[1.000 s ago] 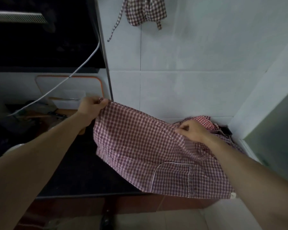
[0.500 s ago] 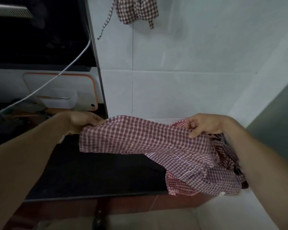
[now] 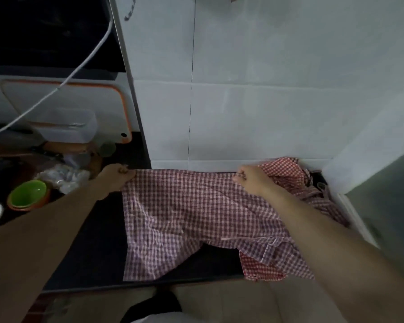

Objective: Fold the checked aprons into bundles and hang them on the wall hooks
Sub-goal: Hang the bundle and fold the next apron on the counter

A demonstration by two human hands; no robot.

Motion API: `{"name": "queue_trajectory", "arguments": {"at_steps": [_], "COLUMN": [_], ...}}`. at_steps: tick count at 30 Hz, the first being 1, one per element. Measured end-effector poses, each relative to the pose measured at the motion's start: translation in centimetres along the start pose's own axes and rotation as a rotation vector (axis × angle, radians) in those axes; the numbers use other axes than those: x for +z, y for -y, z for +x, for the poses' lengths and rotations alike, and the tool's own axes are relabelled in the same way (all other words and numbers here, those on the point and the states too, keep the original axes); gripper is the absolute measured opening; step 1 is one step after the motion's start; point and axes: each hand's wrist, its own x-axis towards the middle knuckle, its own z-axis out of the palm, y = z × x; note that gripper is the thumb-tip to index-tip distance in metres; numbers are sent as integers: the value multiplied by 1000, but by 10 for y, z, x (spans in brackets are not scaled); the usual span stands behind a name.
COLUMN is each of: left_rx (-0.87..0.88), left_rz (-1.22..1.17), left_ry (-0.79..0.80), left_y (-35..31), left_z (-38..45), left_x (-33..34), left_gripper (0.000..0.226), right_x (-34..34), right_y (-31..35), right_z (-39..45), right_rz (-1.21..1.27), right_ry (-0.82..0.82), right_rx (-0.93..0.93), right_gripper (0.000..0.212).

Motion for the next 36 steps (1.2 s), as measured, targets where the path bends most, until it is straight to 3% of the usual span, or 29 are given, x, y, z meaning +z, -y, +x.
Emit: {"name": "queue_trajectory", "arguments": {"at_steps": [9,10,12,13,14,16,17,20,22,24,26,28,32,34,36], "left_rx": [-83,-79,-120,-164,-213,-300,-329,-362,-403,-419,-417,-411,-381,-360,-347], "left_rz": [100,150,275,324,365,503,597,733,773,821,853,844,808,854,878], "left_ry": [-199,-144,156,357,517,612,602,526,467,458,422,375,358,363,360], "left_y": [30,32,40,44,51,67,68,52,40,35,38,43,46,46,44], "left_z": [47,48,43,41,39,42,43,27,17,11,7,5,3,4,2], "left_x": [38,46,68,78,88,114,125,149,155,164,173,180,179,178,178], "left_gripper": [30,25,28,46,79,141,151,138,128,135,143,145,144,144,141], "right_x": [48,52,61,65,69,74,74,72,77,90,112,131,145,147,144], "right_y": [10,8,6,4,3,1,3,15,25,18,-1,-27,-76,-89,-92], "right_z": [66,73,81,84,86,87,86,69,41,6,-30,-51,-71,-78,-81], "right_rz": [-125,-138,-169,-187,-209,-287,-317,-146,41,130,96,-14,-342,-360,-285], "right_ry": [-117,-119,-90,-70,-62,-102,-155,-238,-18,252,355,354,306,263,241], "right_rx": [159,175,192,203,210,185,145,-127,-262,-318,-398,-423,-328,-263,-248], "right_gripper": [25,26,25,24,22,22,24,11,8,11,9,16,57,51,26]}}
